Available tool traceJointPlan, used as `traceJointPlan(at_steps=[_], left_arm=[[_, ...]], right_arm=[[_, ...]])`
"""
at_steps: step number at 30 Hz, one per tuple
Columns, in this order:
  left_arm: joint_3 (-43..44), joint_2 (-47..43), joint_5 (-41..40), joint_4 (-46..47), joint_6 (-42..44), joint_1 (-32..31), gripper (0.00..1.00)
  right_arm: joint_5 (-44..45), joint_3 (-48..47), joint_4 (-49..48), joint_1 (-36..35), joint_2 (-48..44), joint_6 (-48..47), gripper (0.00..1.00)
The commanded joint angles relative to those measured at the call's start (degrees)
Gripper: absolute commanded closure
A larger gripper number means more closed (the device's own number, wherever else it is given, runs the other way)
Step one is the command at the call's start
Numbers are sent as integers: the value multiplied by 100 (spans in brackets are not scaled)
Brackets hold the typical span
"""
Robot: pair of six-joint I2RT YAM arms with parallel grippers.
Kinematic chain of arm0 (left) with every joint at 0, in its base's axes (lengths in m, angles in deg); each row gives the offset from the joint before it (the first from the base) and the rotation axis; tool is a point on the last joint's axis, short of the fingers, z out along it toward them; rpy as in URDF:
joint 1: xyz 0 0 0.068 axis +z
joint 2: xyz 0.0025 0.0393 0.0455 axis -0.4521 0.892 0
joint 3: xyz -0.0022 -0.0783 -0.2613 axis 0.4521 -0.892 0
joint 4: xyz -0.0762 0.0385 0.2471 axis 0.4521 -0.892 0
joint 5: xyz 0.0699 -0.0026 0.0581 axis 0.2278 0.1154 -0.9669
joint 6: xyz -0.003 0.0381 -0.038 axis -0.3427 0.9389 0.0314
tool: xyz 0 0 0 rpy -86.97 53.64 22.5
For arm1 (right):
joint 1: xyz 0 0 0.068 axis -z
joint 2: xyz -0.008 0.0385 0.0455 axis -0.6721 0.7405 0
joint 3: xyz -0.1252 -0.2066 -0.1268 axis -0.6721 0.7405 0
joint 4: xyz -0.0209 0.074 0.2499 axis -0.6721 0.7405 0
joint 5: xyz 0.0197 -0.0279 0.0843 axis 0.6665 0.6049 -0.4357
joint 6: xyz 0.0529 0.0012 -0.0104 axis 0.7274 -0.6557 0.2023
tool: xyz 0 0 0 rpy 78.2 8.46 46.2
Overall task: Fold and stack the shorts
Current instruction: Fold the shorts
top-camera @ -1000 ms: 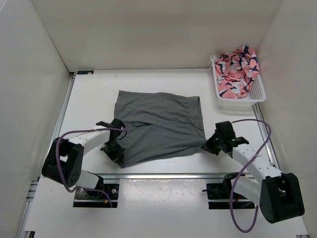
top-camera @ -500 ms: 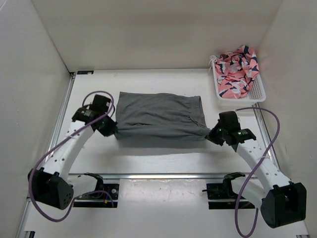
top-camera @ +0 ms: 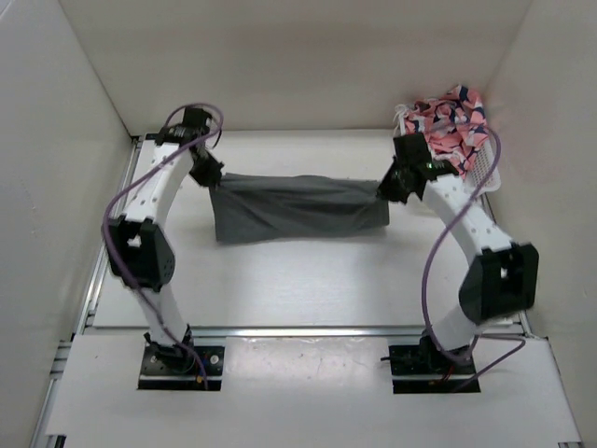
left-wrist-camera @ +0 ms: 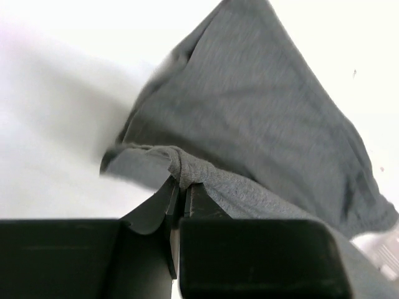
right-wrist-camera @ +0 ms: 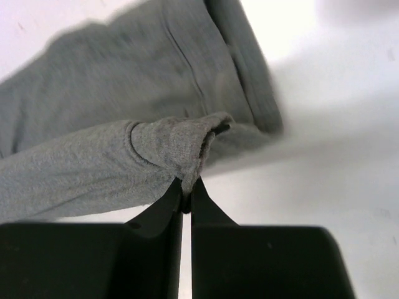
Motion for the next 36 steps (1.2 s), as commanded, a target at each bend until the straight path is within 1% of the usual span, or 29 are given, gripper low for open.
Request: traceJointPlan(at_steps=[1, 2, 3, 4, 5, 6, 7, 8, 9, 10, 11, 12, 13, 14, 15, 18, 19, 21, 22, 23, 24, 25, 26, 27, 28, 30, 34, 35, 36], left_arm=[[1163, 704, -536, -172, 518, 187, 90], [1455, 941, -467, -173, 615, 187, 90], [1728, 1448, -335, -225, 703, 240, 90], [2340, 1749, -264, -226, 782, 240, 90], [2729, 2057, -177, -330, 922, 292, 90], [3142, 2373, -124, -436, 923, 293, 90], [3990, 2976, -45, -698, 993, 293, 90], [4338, 3217, 34, -700, 1142, 293, 90], [4550, 3394, 314, -553, 1282, 293, 81], [4630, 3596, 525, -360, 1406, 293, 66], [4631, 3650, 727, -97, 1485, 345, 48], [4631, 3650, 843, -94, 1486, 346, 23], [4631, 3650, 896, -94, 1486, 346, 20], [4414, 3555, 896, -94, 1486, 346, 20], [4281, 3449, 783, -94, 1486, 346, 20], [3613, 2852, 730, 20, 1539, 407, 20], [3446, 2546, 729, 20, 1600, 407, 20], [2797, 2219, 677, 20, 1600, 407, 22], [2533, 2061, 607, 20, 1600, 407, 22], [2261, 1764, 606, -41, 1652, 407, 22], [1675, 1622, 606, -41, 1653, 407, 22], [1373, 1498, 737, 63, 1653, 407, 20], [1083, 1297, 851, 238, 1653, 407, 19], [541, 1225, 992, 353, 1653, 407, 16], [301, 1172, 1202, 485, 1653, 407, 15], [9, 1242, 1204, 635, 1653, 407, 15], [17, 1672, 1151, 635, 1601, 407, 18], [104, 1838, 1151, 635, 1600, 407, 22], [166, 1927, 1151, 635, 1600, 407, 24]], right_arm=[[572, -931, 320, 50, 847, -439, 100], [642, -1125, 321, 50, 1049, -440, 100], [642, -1484, 321, 50, 1434, -440, 100], [642, -1687, 321, 50, 1638, -492, 100], [642, -1872, 268, 102, 1823, -493, 100], [642, -2300, 268, 102, 2225, -493, 100], [642, -2557, 268, 163, 2429, -493, 100], [642, -2794, 268, 164, 2779, -493, 100], [590, -2997, 268, 234, 2957, -493, 100], [537, -3451, 268, 234, 3124, -440, 95], [345, -3674, 268, 234, 3395, -440, 61], [274, -3876, 346, 234, 3494, -501, 42], [212, -4130, 408, 234, 3495, -501, 29], [212, -4133, 408, 234, 3417, -562, 20], [281, -4133, 409, 234, 3329, -563, 15], [501, -3458, 225, 234, 2749, -563, 14], [502, -2977, 224, 234, 2408, -563, 14], [572, -2387, 23, 234, 2038, -510, 16], [476, -1749, -48, 295, 1679, -449, 16], [371, -1412, -153, 296, 1510, -397, 16], [222, -1104, -380, 383, 1352, -300, 14], [-75, -831, -478, 497, 1107, -230, 12], [-261, -367, -592, 559, 1000, -168, 11], [-437, -188, -802, 612, 938, -89, 10], [-552, -4, -857, 682, 885, -88, 10], [-702, 50, -909, 683, 884, -36, 10], [-957, -124, -971, 683, 1279, -36, 12], [-957, -229, -971, 683, 1367, 17, 14], [-957, -230, -971, 683, 1542, 17, 15]])
